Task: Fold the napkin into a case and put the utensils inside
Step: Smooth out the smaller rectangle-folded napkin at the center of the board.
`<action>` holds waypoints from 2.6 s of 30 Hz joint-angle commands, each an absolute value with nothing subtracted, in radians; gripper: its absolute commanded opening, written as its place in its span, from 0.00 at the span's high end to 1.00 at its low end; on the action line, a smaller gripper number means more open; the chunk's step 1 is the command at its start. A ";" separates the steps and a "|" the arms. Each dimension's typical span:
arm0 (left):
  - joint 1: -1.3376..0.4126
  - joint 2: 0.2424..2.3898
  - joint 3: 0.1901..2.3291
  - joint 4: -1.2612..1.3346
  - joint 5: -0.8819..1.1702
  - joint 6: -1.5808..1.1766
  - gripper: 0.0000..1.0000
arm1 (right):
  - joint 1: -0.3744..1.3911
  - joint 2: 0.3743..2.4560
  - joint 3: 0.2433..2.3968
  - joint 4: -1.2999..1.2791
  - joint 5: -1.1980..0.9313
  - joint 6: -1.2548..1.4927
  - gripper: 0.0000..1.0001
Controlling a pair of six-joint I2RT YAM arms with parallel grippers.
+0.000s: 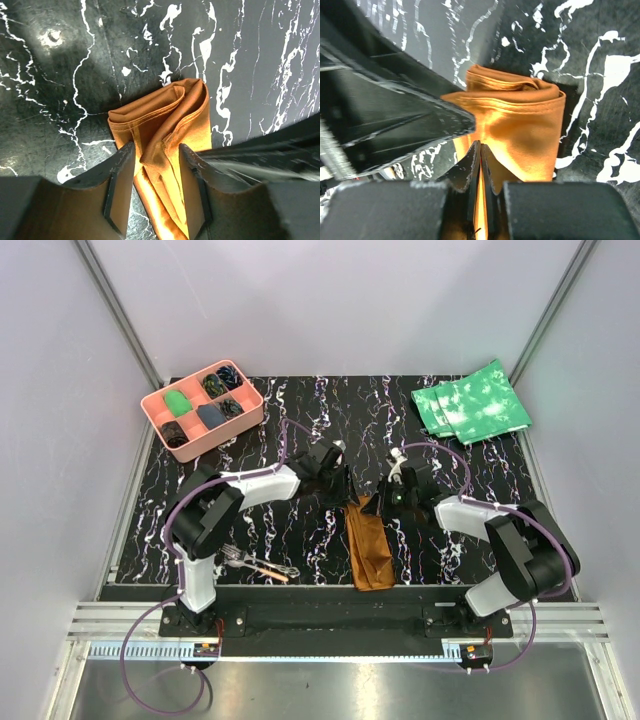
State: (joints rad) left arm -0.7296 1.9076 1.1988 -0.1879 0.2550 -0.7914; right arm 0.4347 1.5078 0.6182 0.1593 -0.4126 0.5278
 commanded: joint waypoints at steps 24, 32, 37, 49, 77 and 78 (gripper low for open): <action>-0.733 1.862 1.189 -0.077 0.236 -0.805 1.00 | 0.430 1.480 0.629 0.132 -0.488 0.433 0.68; -0.729 1.829 1.128 0.020 0.270 -0.891 1.00 | 0.437 1.470 0.629 0.167 -0.526 0.436 0.61; -0.729 1.827 1.135 0.014 0.281 -0.916 1.00 | 0.442 1.483 0.643 0.172 -0.517 0.436 0.58; -0.729 1.835 1.117 0.034 0.291 -0.954 1.00 | 0.457 1.500 0.667 0.181 -0.508 0.442 0.56; -0.727 1.812 1.060 0.032 0.305 -1.230 1.00 | 0.679 1.428 0.725 0.008 -0.005 0.407 0.55; -0.727 1.812 1.060 0.029 0.305 -1.235 1.00 | 0.686 1.439 0.732 0.006 -0.002 0.403 0.55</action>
